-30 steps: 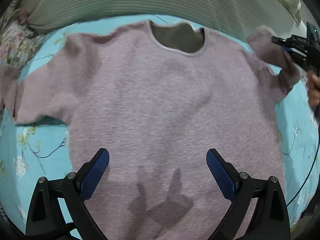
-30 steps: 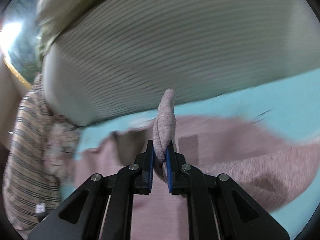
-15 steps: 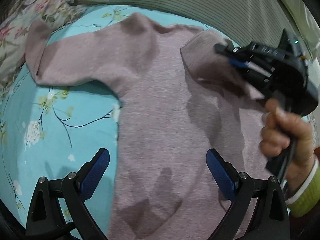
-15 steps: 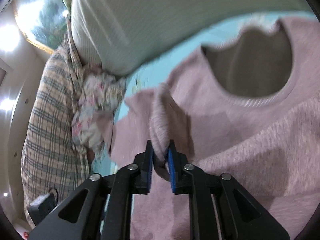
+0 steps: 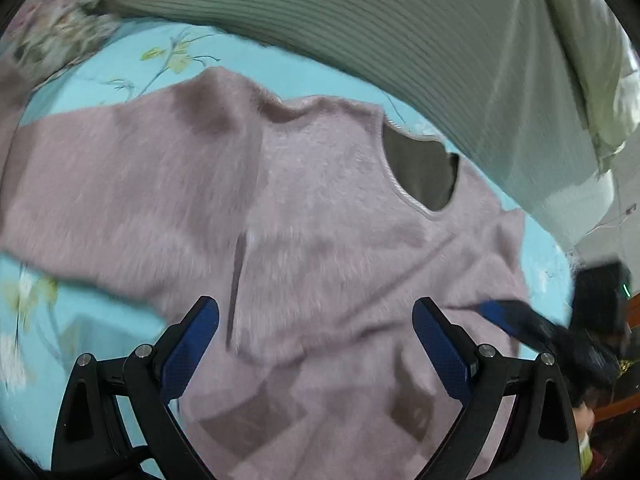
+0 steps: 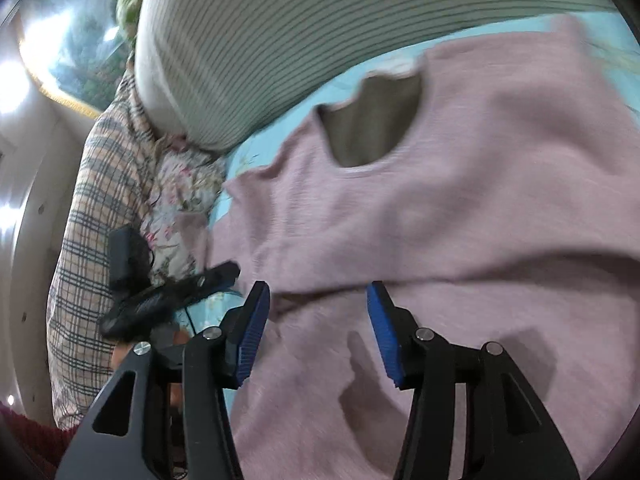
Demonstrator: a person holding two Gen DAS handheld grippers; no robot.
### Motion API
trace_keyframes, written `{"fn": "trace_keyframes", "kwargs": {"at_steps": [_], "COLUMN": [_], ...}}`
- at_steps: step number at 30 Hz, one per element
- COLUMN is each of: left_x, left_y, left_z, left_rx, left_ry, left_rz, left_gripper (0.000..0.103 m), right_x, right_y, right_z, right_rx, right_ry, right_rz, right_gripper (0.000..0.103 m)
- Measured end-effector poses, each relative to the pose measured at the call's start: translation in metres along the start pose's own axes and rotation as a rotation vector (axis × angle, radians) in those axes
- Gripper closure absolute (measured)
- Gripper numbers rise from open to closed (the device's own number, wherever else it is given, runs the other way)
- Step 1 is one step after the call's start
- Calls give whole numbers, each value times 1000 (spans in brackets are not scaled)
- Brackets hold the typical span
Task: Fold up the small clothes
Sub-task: 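Grasp the other sleeve cuff with the left tool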
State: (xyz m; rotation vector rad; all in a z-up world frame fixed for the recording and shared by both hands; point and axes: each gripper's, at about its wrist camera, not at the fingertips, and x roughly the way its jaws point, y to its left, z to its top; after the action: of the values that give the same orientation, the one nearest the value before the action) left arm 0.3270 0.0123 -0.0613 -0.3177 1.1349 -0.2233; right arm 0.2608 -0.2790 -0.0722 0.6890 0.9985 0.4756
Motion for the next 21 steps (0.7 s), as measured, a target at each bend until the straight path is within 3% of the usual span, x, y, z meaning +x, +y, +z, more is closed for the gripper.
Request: {"fn": "trace_keyframes", "kwargs": {"at_steps": [5, 7, 9, 10, 12, 16, 18, 21], "left_x": [34, 45, 56, 57, 54, 7, -18, -20], "left_y": [12, 14, 11, 9, -1, -17, -6, 20], "left_z": [12, 11, 11, 10, 10, 14, 23, 35], "left_rx": [20, 34, 56, 66, 109, 167, 141, 84], "left_ry": [94, 117, 145, 146, 124, -56, -147, -170], "left_rz": [40, 38, 24, 26, 32, 90, 127, 200], "left_gripper": [7, 20, 58, 64, 95, 98, 98, 98], "right_x": [-38, -46, -51, -53, -60, -83, -90, -94], "right_y": [-28, -35, -38, -39, -38, -42, -50, -65], "right_z": [-18, -21, -21, -20, -15, -3, 4, 16], "right_rx": [74, 98, 106, 106, 106, 81, 77, 89], "right_ry": [-45, -56, -66, -73, -94, -165, -180, -195], "right_rz": [-57, -76, -86, -91, -104, -178, -251, -338], "right_gripper": [51, 51, 51, 51, 51, 51, 51, 51]}}
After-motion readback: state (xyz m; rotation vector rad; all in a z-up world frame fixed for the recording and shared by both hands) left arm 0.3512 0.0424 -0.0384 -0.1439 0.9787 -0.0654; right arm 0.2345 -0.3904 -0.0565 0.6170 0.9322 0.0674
